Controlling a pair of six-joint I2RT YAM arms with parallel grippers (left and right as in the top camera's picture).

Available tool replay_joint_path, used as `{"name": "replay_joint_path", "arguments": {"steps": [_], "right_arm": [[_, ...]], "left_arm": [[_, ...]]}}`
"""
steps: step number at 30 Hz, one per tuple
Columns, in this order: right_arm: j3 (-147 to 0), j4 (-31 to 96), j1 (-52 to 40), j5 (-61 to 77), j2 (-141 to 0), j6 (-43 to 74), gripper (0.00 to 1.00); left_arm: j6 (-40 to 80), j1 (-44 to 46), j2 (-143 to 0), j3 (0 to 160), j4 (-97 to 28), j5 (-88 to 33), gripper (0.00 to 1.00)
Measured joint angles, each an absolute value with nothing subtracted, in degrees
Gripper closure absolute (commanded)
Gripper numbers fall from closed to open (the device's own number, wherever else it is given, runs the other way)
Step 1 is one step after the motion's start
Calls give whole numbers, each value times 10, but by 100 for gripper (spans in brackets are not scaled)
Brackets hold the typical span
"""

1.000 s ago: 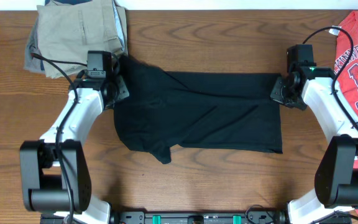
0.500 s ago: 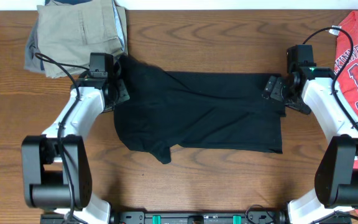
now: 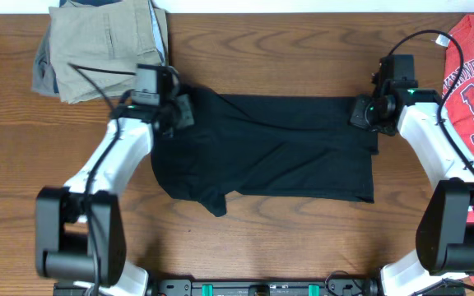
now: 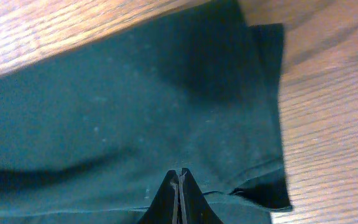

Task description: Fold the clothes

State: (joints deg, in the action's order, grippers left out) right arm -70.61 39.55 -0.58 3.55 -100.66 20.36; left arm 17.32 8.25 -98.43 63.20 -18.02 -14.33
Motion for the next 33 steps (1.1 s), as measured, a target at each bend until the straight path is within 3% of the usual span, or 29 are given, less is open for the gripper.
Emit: {"name": "replay_joint_path", "arguments": {"steps": [15,33], "right_arm": [[-652,343,-20,35,-1085,203,99],[-657,340,-20,26,-1091,203,99]], "left_arm": [[167,96,-1068,632,-175,-108,94],[169,35,-1106,650,-196,-119,94]]}}
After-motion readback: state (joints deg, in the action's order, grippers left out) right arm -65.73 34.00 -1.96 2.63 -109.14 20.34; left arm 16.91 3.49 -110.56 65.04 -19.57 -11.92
